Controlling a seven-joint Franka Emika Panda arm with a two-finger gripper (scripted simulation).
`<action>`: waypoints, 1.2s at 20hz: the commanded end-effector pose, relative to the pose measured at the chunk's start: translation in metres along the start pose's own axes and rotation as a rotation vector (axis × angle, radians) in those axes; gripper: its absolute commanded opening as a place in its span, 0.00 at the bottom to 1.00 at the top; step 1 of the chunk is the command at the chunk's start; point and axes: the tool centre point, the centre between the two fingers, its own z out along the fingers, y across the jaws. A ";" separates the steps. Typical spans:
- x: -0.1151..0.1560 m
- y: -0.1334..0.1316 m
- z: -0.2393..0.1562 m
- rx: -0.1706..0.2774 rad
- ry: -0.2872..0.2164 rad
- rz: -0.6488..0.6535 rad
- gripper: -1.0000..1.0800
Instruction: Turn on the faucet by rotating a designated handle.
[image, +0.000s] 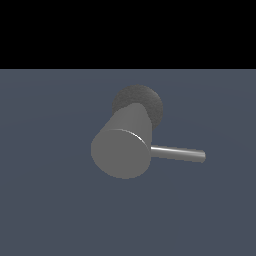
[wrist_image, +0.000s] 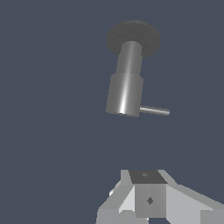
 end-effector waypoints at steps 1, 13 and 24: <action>-0.001 -0.002 0.001 0.001 -0.003 0.003 0.00; 0.001 0.001 -0.004 0.086 0.023 -0.001 0.00; 0.007 0.015 -0.024 0.388 0.127 -0.004 0.00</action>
